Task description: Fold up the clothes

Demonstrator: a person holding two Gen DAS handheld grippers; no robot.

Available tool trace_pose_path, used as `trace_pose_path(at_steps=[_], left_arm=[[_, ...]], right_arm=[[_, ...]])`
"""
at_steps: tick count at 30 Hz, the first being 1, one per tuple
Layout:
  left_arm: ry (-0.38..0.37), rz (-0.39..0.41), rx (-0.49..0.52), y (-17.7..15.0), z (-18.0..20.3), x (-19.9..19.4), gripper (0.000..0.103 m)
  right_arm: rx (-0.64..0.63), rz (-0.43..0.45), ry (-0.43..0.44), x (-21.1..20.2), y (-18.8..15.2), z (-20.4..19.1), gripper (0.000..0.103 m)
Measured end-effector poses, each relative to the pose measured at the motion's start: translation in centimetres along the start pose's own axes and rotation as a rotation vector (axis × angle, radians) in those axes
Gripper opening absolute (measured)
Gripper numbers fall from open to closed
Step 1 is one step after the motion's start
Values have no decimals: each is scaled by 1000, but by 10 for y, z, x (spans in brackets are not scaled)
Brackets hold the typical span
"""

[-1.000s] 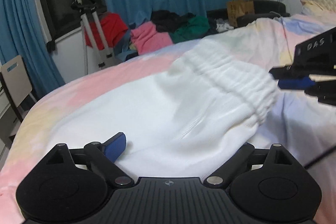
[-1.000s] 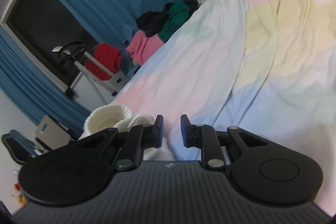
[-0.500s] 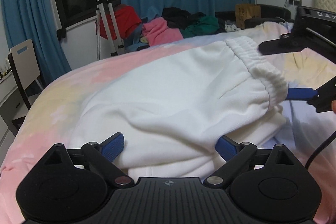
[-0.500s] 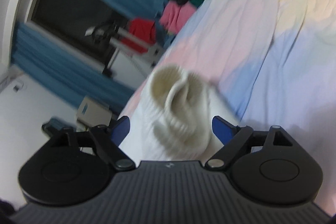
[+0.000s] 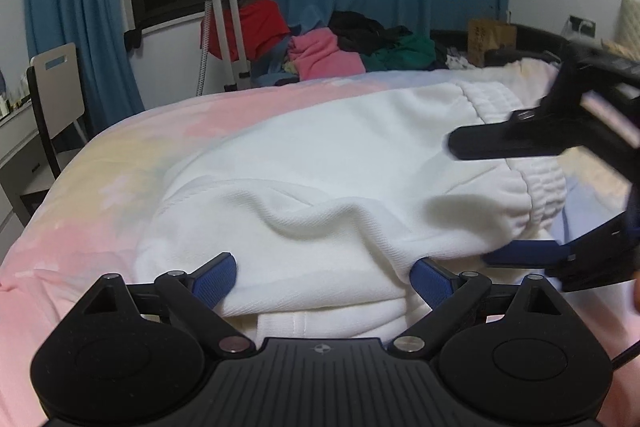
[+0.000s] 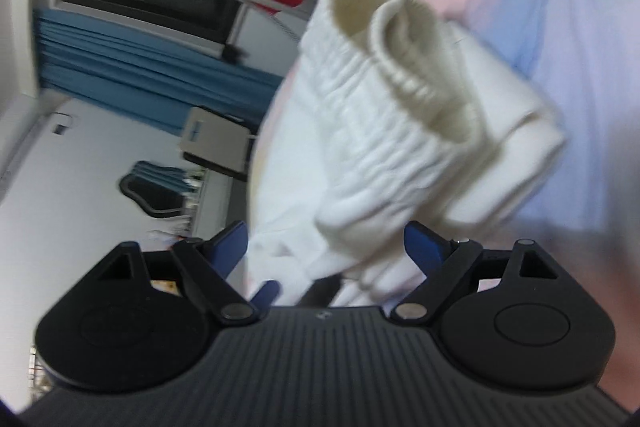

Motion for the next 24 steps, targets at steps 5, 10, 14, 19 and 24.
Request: trace_pose_path(at_steps=[5, 10, 14, 19, 24], left_arm=[[-3, 14, -11, 1, -3, -1, 95], [-1, 43, 7, 0, 1, -7, 95], [23, 80, 24, -1, 2, -14, 95], [74, 68, 47, -7, 2, -9, 95], [131, 32, 27, -14, -11, -5, 95]], right_arm=[[-38, 87, -69, 18, 13, 2, 76], [-136, 195, -167, 13, 31, -5, 30], [-272, 310, -140, -3, 50, -33, 22], [-300, 312, -254, -9, 63, -17, 22], [-271, 287, -289, -5, 62, 1, 23]])
Point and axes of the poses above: each gripper's, at about its wrist camera, not at the fingertips, and x roughly the way its jaws point, z to its right, y to its top, the point moved 4 cm from there along x, roughly the way its jaws point, and after that the axes turned 6 degrees about y, right-handed, at the moved point
